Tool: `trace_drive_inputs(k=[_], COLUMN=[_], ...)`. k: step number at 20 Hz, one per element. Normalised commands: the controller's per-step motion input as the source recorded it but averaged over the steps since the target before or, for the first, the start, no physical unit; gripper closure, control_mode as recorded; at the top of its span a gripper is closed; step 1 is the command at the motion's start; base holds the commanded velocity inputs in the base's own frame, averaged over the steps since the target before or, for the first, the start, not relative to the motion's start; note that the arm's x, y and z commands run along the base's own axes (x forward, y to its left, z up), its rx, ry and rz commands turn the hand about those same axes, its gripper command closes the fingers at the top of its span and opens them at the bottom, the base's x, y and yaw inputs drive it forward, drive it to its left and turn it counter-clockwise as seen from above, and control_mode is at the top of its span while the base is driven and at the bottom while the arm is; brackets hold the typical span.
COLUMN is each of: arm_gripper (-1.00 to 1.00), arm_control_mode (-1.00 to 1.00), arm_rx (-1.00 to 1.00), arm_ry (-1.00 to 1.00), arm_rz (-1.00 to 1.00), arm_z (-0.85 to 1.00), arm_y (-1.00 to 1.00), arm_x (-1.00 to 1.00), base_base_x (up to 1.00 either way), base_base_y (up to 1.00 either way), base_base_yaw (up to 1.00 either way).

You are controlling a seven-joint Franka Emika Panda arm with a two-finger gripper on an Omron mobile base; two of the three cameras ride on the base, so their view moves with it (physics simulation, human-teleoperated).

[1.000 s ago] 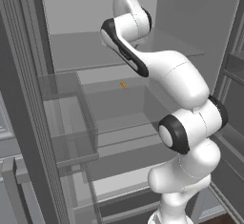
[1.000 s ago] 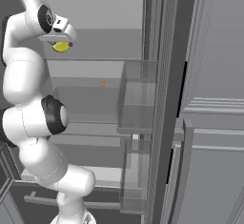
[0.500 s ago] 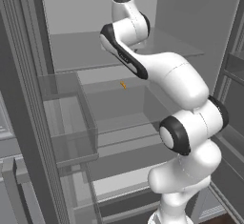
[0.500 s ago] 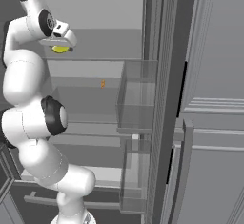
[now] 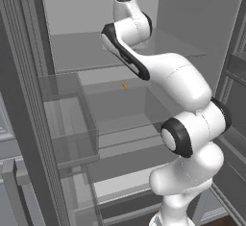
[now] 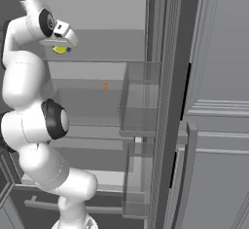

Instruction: Grab a lemon wedge from the fridge and one ice cube from the ice bowl, and put them in the glass of lemonade.

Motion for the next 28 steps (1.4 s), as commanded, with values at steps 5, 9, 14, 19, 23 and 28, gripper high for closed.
trace_drive_inputs(k=[5,9,14,19,23,28], arm_gripper=[1.00,1.00,1.00,1.00,1.00,1.00], arm_control_mode=[-1.00,-1.00,-1.00,-1.00,-1.00,-1.00], arm_rx=[0.14,0.25,0.17,-0.01,-0.12,-0.15], arm_ry=[-0.27,-0.37,-0.12,0.09,0.22,0.31], arm_rz=[0.00,0.00,0.08,0.22,0.20,0.07], arm_z=[0.00,0.00,-0.19,-0.22,-0.66,-0.78], arm_y=[-0.67,-0.96,-0.82,-0.30,0.00,0.03], arm_x=[-0.90,-1.00,-1.00,-1.00,-0.93,-0.30], base_base_x=[0.00,0.00,0.00,0.00,0.00,0.00], base_base_y=[0.00,0.00,0.00,0.00,0.00,0.00], base_base_yaw=[0.00,0.00,0.00,0.00,0.00,0.00])
